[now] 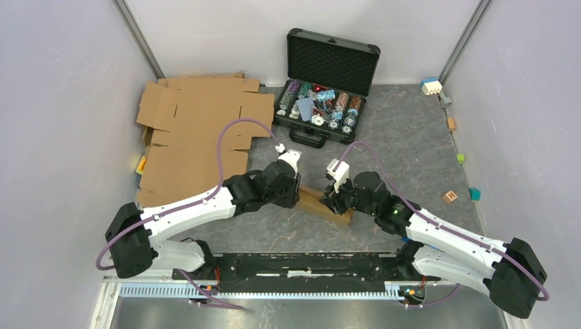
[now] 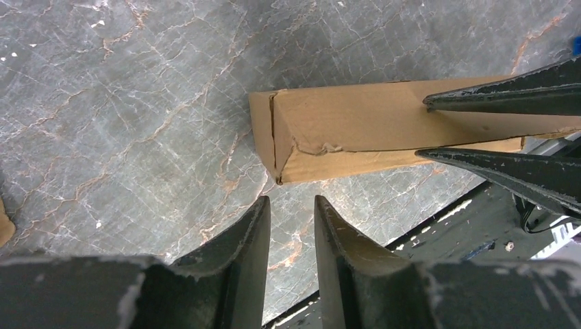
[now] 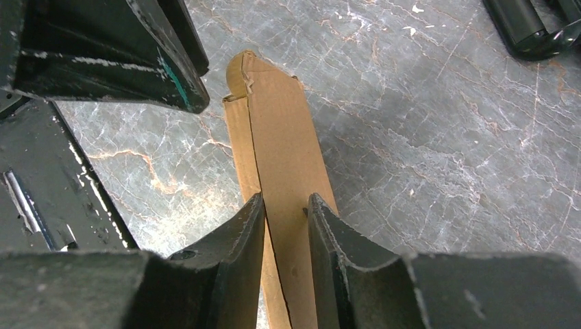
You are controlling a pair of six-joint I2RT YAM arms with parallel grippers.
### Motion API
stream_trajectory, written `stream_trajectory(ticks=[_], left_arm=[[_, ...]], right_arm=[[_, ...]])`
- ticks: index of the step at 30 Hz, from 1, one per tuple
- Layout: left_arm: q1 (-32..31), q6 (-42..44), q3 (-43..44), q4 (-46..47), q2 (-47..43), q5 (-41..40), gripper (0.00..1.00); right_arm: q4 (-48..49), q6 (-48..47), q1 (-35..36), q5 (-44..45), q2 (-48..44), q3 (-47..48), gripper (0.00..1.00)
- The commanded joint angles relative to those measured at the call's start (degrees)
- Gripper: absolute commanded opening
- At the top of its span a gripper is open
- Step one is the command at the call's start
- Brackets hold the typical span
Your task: Fold the paper box
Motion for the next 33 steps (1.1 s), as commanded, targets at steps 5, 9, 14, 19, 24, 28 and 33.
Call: stream_trajectory(ticks=[5, 9, 14, 19, 24, 28, 33], left_arm=[[3.57, 3.91, -0.59, 2.03, -6.75, 5.30, 0.36], [7.99, 3.25, -0.44, 4.24, -9.00, 10.61, 0.42], [10.78, 3.65, 1.51, 6.27, -8.20, 14.36, 0.47], [11.65, 4.33, 3.83, 7.04, -3.81, 16.47, 0.53], [11.75, 4.24, 3.64, 8.98, -0.07, 18.61, 0.55], [11.74, 4.35, 2.67, 9.19, 1.93, 17.83, 0.53], [11.79, 3.64, -1.26, 10.07, 1.30, 16.52, 0.39]], right_arm=[[-1.43, -0.63, 0.42, 1.29, 0.02, -0.76, 0.34], [-1.48, -0.62, 0.48, 1.24, 0.38, -0.68, 0.34], [-1.29, -0.63, 0.43, 0.88, 0.68, -0.44, 0.34], [-1.53, -0.73, 0.58, 0.59, 1.16, 0.07, 0.33], [-1.56, -0.69, 0.75, 0.57, 1.30, -0.02, 0.34], [-1.55, -0.82, 0.84, 0.51, 1.48, 0.15, 0.34], [-1.59, -0.82, 0.84, 0.74, 1.49, 0.18, 0.34]])
